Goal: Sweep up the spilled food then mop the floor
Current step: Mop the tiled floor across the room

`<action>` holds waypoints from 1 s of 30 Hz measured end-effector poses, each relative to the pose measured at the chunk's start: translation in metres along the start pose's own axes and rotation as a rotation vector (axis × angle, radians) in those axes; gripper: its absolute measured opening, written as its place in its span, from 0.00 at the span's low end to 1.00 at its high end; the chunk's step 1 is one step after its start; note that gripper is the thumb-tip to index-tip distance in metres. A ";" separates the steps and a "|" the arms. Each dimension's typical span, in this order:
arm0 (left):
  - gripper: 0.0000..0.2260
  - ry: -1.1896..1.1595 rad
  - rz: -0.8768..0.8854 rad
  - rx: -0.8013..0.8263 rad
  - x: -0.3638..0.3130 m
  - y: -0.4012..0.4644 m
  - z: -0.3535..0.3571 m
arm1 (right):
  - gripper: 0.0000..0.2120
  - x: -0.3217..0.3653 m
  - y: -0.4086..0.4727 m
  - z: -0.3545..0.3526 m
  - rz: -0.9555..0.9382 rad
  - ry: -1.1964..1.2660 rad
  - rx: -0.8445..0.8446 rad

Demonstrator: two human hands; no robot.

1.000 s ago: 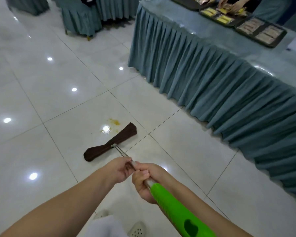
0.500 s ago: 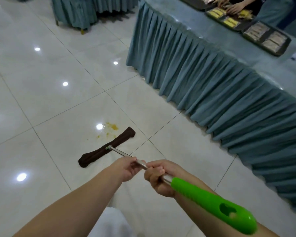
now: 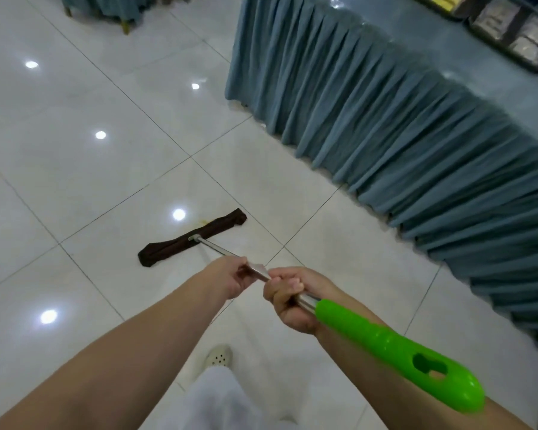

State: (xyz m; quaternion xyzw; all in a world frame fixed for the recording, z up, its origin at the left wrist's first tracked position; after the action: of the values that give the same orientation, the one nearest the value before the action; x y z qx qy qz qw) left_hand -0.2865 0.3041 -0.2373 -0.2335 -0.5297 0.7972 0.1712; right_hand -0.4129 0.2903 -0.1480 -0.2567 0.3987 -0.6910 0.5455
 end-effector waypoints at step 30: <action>0.11 0.078 0.012 -0.003 0.049 0.037 -0.044 | 0.12 -0.050 0.010 -0.051 -0.026 0.088 -0.017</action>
State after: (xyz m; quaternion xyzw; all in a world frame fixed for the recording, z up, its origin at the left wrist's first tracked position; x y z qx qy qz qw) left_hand -0.3035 0.3489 -0.2957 -0.2679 -0.5223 0.7877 0.1868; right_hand -0.4340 0.3508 -0.1805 -0.2358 0.4248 -0.7052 0.5164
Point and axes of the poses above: each hand's wrist, its own y-axis towards the middle knuckle, its own z-axis out of the palm, x = y × z, the point moved 1 cm from there along y, towards the middle knuckle, and after that the axes turned 4 degrees about x, right-handed, at the moved point
